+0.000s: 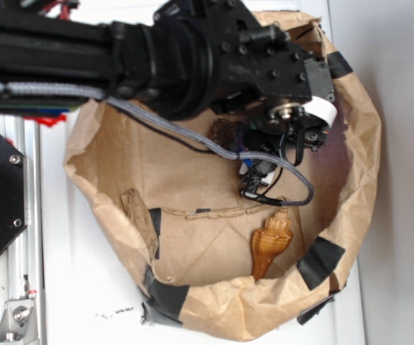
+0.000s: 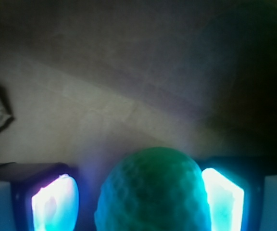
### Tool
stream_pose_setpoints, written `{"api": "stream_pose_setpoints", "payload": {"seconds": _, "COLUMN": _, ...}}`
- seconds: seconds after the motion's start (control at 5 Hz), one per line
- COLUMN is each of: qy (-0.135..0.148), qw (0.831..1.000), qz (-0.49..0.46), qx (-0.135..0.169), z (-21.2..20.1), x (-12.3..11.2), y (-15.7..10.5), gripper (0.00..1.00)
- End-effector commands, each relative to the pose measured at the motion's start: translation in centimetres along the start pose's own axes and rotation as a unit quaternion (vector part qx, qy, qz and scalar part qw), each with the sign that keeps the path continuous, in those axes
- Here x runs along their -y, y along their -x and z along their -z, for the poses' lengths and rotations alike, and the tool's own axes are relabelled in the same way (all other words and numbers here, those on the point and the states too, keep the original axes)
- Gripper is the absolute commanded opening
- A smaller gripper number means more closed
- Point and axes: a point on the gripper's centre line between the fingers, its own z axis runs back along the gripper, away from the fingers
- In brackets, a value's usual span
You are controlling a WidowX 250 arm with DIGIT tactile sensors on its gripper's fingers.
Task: Grab the green ball.
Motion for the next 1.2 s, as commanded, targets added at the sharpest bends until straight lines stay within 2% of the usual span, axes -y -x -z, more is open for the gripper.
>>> {"api": "stream_pose_setpoints", "payload": {"seconds": 0.0, "qy": -0.014, "qw": 1.000, "qz": -0.021, "qx": 0.009, "z": -0.3, "x": 0.1, "y": -0.6, "gripper": 0.00}}
{"api": "stream_pose_setpoints", "payload": {"seconds": 0.4, "qy": -0.013, "qw": 0.999, "qz": -0.029, "qx": 0.010, "z": -0.4, "x": -0.1, "y": -0.5, "gripper": 0.00}}
{"api": "stream_pose_setpoints", "payload": {"seconds": 0.6, "qy": -0.012, "qw": 0.999, "qz": -0.043, "qx": 0.018, "z": -1.7, "x": -0.1, "y": -0.7, "gripper": 0.00}}
{"api": "stream_pose_setpoints", "payload": {"seconds": 0.8, "qy": -0.010, "qw": 0.997, "qz": -0.062, "qx": 0.044, "z": -6.8, "x": 1.7, "y": -1.7, "gripper": 0.00}}
{"api": "stream_pose_setpoints", "payload": {"seconds": 1.0, "qy": 0.043, "qw": 0.988, "qz": -0.134, "qx": 0.065, "z": -12.3, "x": 3.7, "y": -1.8, "gripper": 0.00}}
